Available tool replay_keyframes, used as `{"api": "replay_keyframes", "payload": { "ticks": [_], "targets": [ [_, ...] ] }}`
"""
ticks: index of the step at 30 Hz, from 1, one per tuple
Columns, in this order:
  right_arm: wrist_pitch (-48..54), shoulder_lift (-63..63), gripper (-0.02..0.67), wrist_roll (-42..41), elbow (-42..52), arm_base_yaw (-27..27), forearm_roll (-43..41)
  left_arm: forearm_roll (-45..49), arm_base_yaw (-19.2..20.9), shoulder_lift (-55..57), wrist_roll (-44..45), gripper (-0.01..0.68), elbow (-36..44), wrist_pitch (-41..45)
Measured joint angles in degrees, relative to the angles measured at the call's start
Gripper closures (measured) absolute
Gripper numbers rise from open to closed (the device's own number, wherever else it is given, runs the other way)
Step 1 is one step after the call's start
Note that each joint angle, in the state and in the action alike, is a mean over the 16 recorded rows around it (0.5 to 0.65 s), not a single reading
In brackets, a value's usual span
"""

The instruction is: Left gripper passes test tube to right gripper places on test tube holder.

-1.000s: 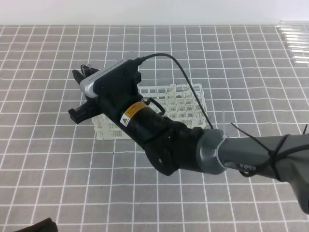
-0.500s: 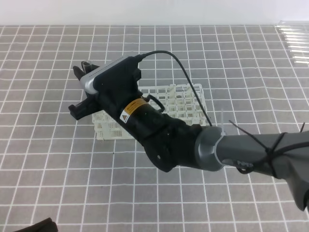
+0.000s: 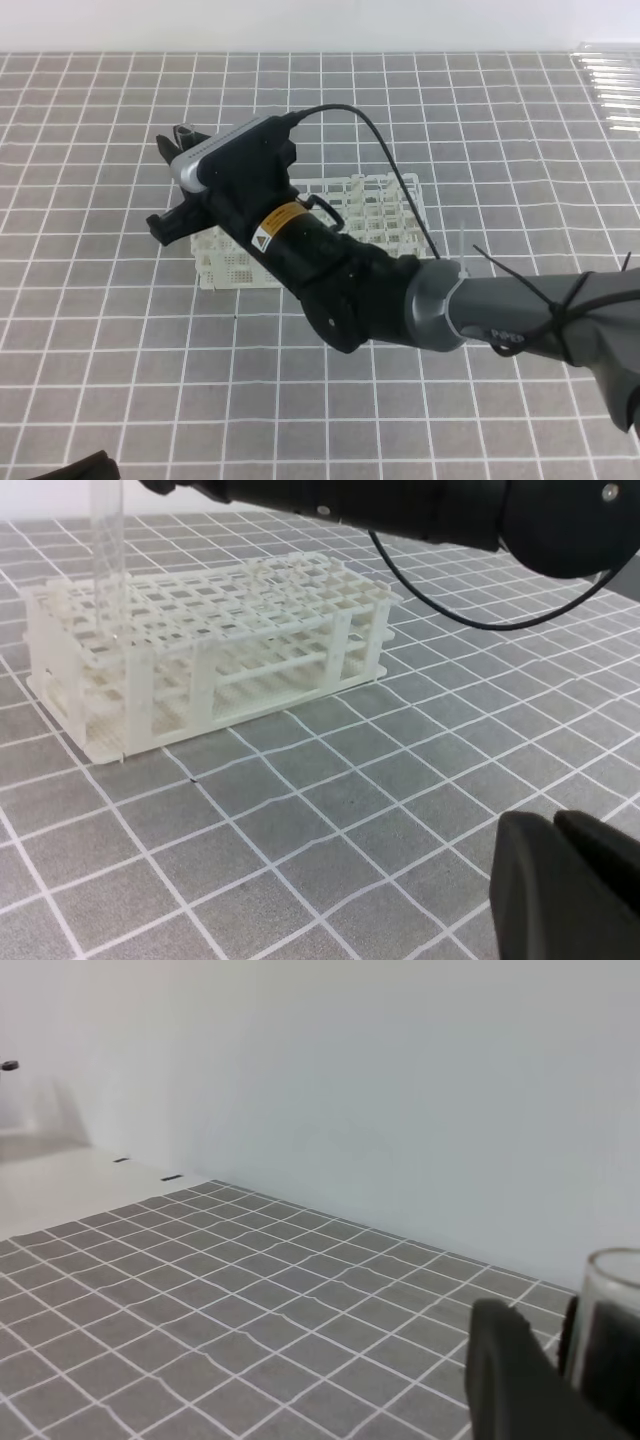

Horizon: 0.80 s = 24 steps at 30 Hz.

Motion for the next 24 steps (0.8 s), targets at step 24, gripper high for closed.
{"api": "replay_keyframes", "payload": {
  "ticks": [24],
  "targets": [
    [0.9,0.8,0.641,0.0,-1.7,-0.1,-0.6,0.0,0.0,0.0,0.0,0.673,-0.1,0.0]
  ]
}}
